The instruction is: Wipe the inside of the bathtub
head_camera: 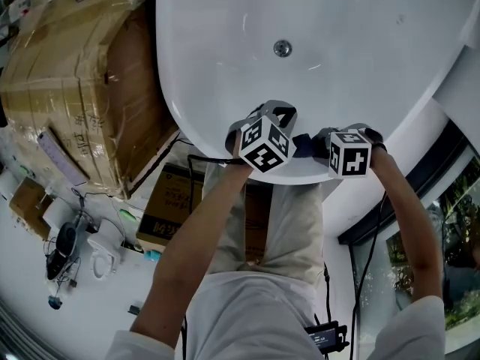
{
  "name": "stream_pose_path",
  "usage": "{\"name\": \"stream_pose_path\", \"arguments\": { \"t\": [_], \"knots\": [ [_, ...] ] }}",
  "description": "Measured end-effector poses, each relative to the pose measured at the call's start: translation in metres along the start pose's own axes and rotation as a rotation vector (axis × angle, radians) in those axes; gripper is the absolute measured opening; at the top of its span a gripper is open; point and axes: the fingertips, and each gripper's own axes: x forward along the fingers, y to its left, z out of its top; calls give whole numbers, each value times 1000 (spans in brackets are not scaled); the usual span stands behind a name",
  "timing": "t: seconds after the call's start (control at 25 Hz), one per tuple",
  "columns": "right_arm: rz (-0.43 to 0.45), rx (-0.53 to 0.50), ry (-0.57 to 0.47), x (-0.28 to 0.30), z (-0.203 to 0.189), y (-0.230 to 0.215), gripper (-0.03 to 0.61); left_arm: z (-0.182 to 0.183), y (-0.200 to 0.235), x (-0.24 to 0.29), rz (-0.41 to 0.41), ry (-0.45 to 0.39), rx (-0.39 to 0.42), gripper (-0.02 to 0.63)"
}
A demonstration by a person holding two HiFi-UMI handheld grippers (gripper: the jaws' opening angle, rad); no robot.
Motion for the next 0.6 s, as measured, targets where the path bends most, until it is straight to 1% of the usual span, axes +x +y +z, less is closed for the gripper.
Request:
{"name": "stream_pose_path", "arguments": {
  "t": [0.2, 0.44, 0.6],
  "knots": [
    [-111, -19, 32, -23, -13, -58, 51, 2, 2, 9, -4, -2, -18, -5],
    [-162, -82, 79, -28, -25, -100, 51, 6, 11, 19, 5, -3, -47, -5],
    [-259, -143, 147, -30, -41, -141, 51, 9, 23, 29, 10, -1, -66, -5]
  ]
}}
